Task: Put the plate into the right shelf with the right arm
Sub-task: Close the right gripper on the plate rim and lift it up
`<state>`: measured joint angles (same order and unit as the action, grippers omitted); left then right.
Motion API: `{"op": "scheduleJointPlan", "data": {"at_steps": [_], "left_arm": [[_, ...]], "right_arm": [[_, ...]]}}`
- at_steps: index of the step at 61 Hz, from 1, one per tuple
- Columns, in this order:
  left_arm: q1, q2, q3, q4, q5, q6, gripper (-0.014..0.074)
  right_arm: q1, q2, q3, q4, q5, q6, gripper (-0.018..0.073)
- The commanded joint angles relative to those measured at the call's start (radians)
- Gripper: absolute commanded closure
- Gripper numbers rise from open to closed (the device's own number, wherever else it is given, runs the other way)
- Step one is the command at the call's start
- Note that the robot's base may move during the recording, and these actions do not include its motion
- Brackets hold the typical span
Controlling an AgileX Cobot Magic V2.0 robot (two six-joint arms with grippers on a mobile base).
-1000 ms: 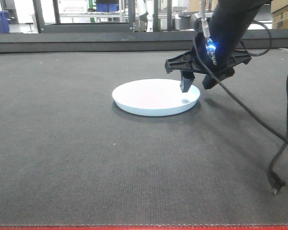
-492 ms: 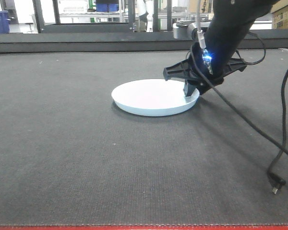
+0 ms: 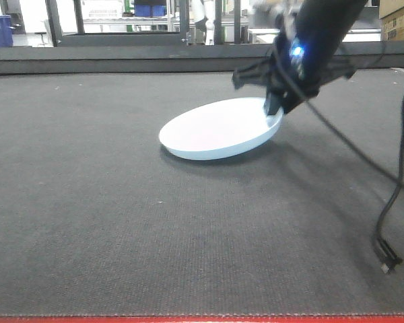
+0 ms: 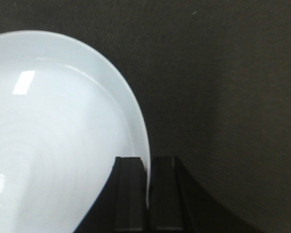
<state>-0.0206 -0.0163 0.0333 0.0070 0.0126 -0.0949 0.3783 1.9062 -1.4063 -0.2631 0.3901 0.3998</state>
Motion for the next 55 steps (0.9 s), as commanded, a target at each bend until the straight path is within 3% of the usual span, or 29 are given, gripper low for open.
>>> {"op": "scheduleJointPlan", "data": {"at_steps": [1,40,55], "left_arm": [[-0.004,-0.012,0.007,0.0,-0.089,-0.006,0.0643],[-0.004,-0.012,0.007,0.0,-0.089,-0.006,0.0643],[-0.004,-0.012,0.007,0.0,-0.089,-0.006,0.0643]], "right_arm": [[-0.008,-0.135,0.014,-0.023,-0.028,-0.012,0.0495],[-0.018,-0.844,0.635,-0.023,-0.242,-0.013,0.0495],[0.011,-1.154,0.725,-0.023,-0.224,-0.039,0.0495]]}}
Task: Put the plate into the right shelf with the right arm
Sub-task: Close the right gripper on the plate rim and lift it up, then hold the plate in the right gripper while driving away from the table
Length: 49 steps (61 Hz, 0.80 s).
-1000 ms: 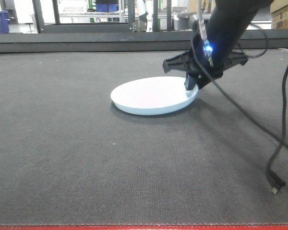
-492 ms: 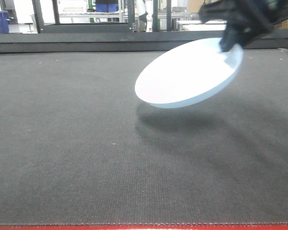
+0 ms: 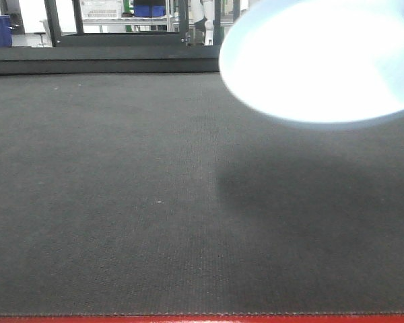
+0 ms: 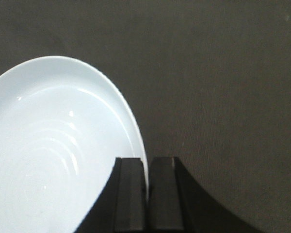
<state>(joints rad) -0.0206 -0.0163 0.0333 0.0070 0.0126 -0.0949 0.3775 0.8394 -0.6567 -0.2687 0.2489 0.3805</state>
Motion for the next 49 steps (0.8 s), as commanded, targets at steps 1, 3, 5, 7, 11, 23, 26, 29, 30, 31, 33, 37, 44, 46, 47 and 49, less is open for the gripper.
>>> {"op": "scheduleJointPlan", "data": {"at_steps": [1,3,5,7,11,23,26,29,30,31,33,37,44,46,47,49], "left_arm": [[-0.004,-0.012,0.007,0.0,-0.089,-0.006,0.0643],[-0.004,-0.012,0.007,0.0,-0.089,-0.006,0.0643],[-0.004,-0.012,0.007,0.0,-0.089,-0.006,0.0643],[-0.004,-0.012,0.007,0.0,-0.089,-0.006,0.0643],[-0.004,-0.012,0.007,0.0,-0.089,-0.006,0.0643],[-0.004,-0.012,0.007,0.0,-0.089,-0.006,0.0643],[-0.004,-0.012,0.007,0.0,-0.089,-0.006,0.0643],[-0.004,-0.012,0.007,0.0,-0.089,-0.006,0.0643],[-0.004,-0.012,0.007,0.0,-0.089,-0.006,0.0643],[-0.004,-0.012,0.007,0.0,-0.089,-0.006,0.0643],[-0.004,-0.012,0.007,0.0,-0.089,-0.006,0.0643],[-0.004,-0.012,0.007,0.0,-0.089,-0.006,0.0643],[-0.004,-0.012,0.007,0.0,-0.089,-0.006,0.0643],[-0.004,-0.012,0.007,0.0,-0.089,-0.006,0.0643],[-0.004,-0.012,0.007,0.0,-0.089,-0.006,0.0643],[-0.004,-0.012,0.007,0.0,-0.089,-0.006,0.0643]], "right_arm": [[0.015,-0.103,-0.025,-0.018,-0.081,-0.026,0.0495],[0.023,-0.141,-0.026,-0.018,-0.077,-0.038,0.0495],[0.028,-0.178,-0.026,-0.018,-0.077,-0.052,0.0495],[0.033,-0.212,-0.026,-0.018,-0.077,-0.063,0.0495],[0.038,-0.266,-0.026,-0.018,-0.077,-0.07,0.0495],[0.038,-0.386,-0.026,-0.018,-0.078,-0.071,0.0495],[0.038,-0.405,-0.026,-0.018,-0.082,-0.071,0.0494],[0.038,-0.415,-0.026,-0.018,-0.091,-0.071,0.0494],[0.038,-0.417,-0.026,-0.018,-0.094,-0.071,0.0494],[0.038,-0.418,-0.026,-0.018,-0.098,-0.071,0.0494],[0.038,-0.418,-0.026,-0.018,-0.105,-0.071,0.0494],[0.038,-0.418,-0.026,-0.018,-0.113,-0.071,0.0494],[0.038,-0.418,-0.026,-0.018,-0.113,-0.071,0.0494],[0.038,-0.418,-0.026,-0.018,-0.113,-0.071,0.0494],[0.038,-0.418,-0.026,-0.018,-0.113,-0.071,0.0494],[0.038,-0.418,-0.026,-0.018,-0.113,-0.071,0.0494]]}}
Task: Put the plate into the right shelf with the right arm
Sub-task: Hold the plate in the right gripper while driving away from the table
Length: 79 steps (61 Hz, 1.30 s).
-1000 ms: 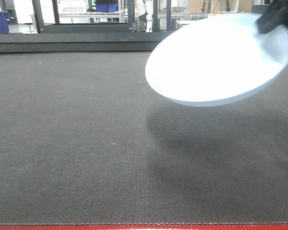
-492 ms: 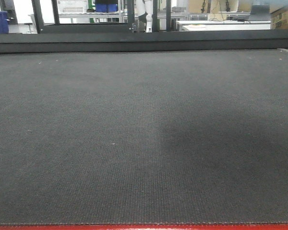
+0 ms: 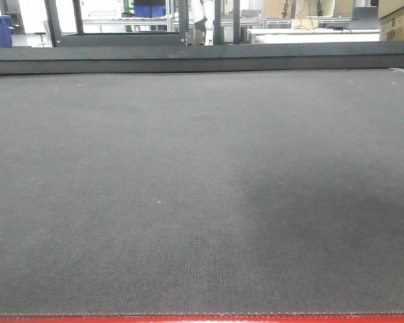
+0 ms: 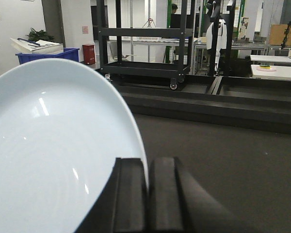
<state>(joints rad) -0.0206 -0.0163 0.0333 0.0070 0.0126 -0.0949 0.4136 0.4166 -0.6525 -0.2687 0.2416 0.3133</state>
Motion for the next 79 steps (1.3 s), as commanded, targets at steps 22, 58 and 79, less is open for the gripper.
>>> {"op": "scheduleJointPlan", "data": {"at_steps": [22,58,79], "left_arm": [[-0.004,-0.012,0.007,0.0,-0.089,-0.006,0.0643],[-0.004,-0.012,0.007,0.0,-0.089,-0.006,0.0643],[-0.004,-0.012,0.007,0.0,-0.089,-0.006,0.0643]], "right_arm": [[0.002,0.005,-0.03,-0.018,-0.106,-0.004,0.0494],[0.002,0.005,-0.03,-0.018,-0.106,-0.004,0.0494],[0.002,0.005,-0.03,-0.018,-0.105,-0.004,0.0494]]}}
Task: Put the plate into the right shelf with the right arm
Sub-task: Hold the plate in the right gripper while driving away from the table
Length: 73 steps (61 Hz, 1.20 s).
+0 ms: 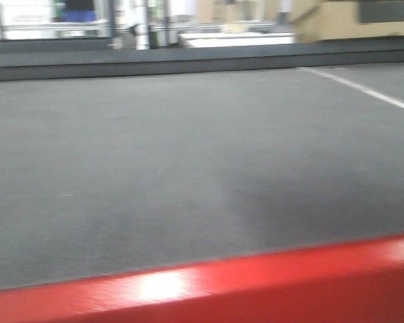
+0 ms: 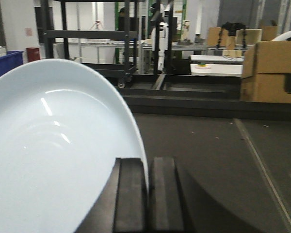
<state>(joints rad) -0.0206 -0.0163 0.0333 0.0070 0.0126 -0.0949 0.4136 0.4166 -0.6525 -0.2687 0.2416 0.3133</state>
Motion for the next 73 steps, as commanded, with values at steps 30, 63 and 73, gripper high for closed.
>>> {"op": "scheduleJointPlan", "data": {"at_steps": [30,63,73], "left_arm": [[-0.004,-0.012,0.007,0.0,-0.089,-0.006,0.0643],[-0.004,-0.012,0.007,0.0,-0.089,-0.006,0.0643],[-0.004,-0.012,0.007,0.0,-0.089,-0.006,0.0643]], "right_arm": [[0.002,0.005,-0.03,-0.018,-0.105,-0.004,0.0494],[0.002,0.005,-0.03,-0.018,-0.105,-0.004,0.0494],[0.002,0.005,-0.03,-0.018,-0.105,-0.004,0.0494]]}}
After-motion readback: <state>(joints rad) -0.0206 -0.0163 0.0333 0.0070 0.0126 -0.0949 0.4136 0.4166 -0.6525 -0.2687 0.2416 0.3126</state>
